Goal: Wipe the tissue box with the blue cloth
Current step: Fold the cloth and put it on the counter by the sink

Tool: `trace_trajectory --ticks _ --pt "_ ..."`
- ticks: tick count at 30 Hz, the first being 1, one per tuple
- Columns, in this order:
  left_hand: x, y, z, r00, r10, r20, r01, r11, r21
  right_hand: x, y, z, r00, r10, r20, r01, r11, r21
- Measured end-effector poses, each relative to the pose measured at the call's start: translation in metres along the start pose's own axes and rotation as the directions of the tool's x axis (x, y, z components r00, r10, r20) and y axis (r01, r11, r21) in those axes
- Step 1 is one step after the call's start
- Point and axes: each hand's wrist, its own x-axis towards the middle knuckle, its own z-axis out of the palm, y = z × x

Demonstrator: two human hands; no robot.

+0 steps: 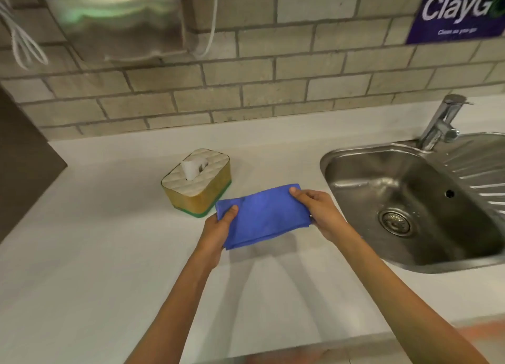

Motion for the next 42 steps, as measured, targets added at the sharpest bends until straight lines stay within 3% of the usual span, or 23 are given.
trace_trajectory --ticks 2,7,12,16,21,23,25,28,30,34,42 --pt "-0.006 -0.003 0.023 0.996 0.031 0.084 -0.035 0.998 0.043 -0.010 0.005 -0.031 0.998 0.060 0.012 -0.060 0.998 -0.009" --pt "-0.025 -0.022 0.083 0.950 -0.056 0.308 0.031 0.996 0.086 -0.039 0.026 -0.122 0.982 0.160 -0.099 -0.162 0.987 -0.016" --pt "-0.053 -0.058 0.150 0.886 -0.156 0.437 0.081 0.980 0.184 -0.071 0.050 -0.195 0.933 0.234 -0.273 -0.304 0.919 -0.252" --pt "-0.072 -0.078 0.189 0.863 -0.175 0.475 0.075 0.972 0.223 -0.088 0.069 -0.233 0.899 0.239 -0.367 -0.359 0.882 -0.304" --pt "-0.082 -0.091 0.221 0.905 -0.159 0.395 0.021 0.944 0.331 -0.098 0.086 -0.260 0.882 0.106 -0.460 -0.340 0.818 -0.464" --pt "-0.083 -0.095 0.228 0.938 -0.077 0.338 -0.091 0.886 0.455 -0.098 0.092 -0.263 0.879 0.068 -0.473 -0.343 0.779 -0.525" --pt "-0.083 -0.097 0.230 0.958 0.019 0.285 -0.200 0.758 0.620 -0.098 0.096 -0.264 0.880 0.048 -0.472 -0.343 0.752 -0.562" --pt "-0.084 -0.099 0.228 0.964 0.104 0.243 -0.259 0.549 0.795 -0.098 0.099 -0.264 0.879 0.030 -0.475 -0.347 0.724 -0.596" --pt "-0.083 -0.102 0.226 0.960 0.137 0.242 -0.278 0.484 0.829 -0.098 0.097 -0.263 0.878 0.009 -0.479 -0.353 0.689 -0.633" --pt "-0.078 -0.103 0.224 0.961 0.148 0.235 -0.278 0.522 0.806 -0.096 0.089 -0.258 0.887 -0.049 -0.459 -0.322 0.648 -0.691" --pt "-0.067 -0.072 0.213 0.974 0.145 0.176 -0.227 0.700 0.677 -0.080 0.060 -0.220 0.906 -0.143 -0.398 -0.189 0.705 -0.684"
